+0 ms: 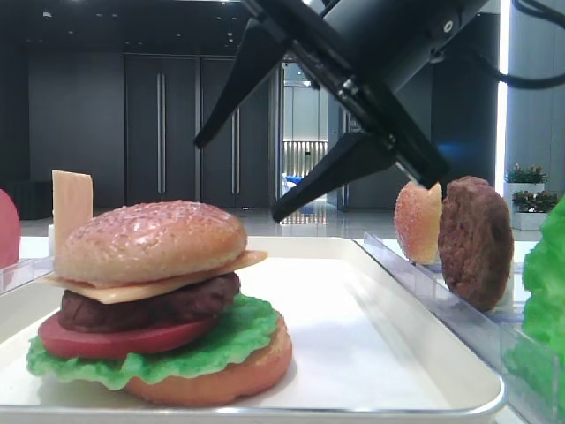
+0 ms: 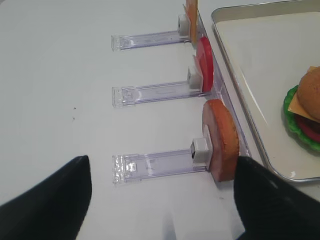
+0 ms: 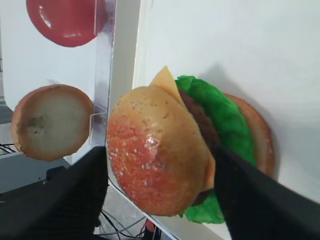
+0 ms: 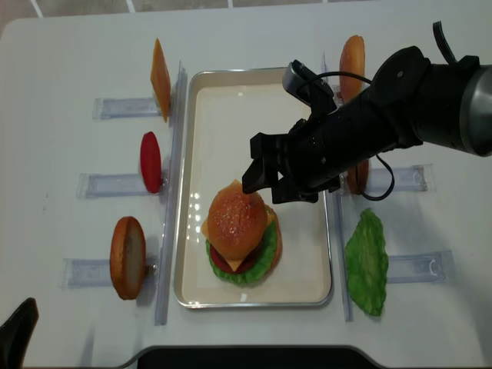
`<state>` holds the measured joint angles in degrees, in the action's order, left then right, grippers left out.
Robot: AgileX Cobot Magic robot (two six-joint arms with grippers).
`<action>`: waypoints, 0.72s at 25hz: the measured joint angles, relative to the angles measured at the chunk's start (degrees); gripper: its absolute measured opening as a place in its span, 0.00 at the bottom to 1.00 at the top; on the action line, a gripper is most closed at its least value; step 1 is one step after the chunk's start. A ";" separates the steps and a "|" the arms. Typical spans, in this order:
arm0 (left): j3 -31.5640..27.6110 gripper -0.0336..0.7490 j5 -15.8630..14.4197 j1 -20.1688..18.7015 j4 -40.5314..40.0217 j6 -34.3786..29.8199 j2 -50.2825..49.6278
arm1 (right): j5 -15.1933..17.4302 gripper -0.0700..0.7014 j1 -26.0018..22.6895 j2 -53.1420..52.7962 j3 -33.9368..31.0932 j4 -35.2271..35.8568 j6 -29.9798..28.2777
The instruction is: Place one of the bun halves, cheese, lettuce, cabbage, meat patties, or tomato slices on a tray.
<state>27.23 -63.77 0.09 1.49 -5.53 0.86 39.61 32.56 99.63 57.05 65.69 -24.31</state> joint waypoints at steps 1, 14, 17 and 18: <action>0.00 0.93 0.00 0.00 0.00 0.00 0.00 | 0.00 0.66 0.00 -0.38 0.50 -1.82 1.32; 0.00 0.93 0.00 0.00 0.00 0.00 0.00 | 5.44 0.67 0.00 -5.72 8.84 -28.39 25.50; 0.00 0.93 0.00 0.00 0.00 0.17 0.00 | 7.61 0.67 0.00 -6.37 10.94 -33.80 29.28; 0.00 0.93 0.00 0.00 0.00 0.27 0.00 | 8.51 0.67 0.00 -6.43 11.84 -35.29 30.20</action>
<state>27.23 -63.77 0.09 1.49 -5.27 0.86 48.11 32.56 93.20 68.89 30.40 5.89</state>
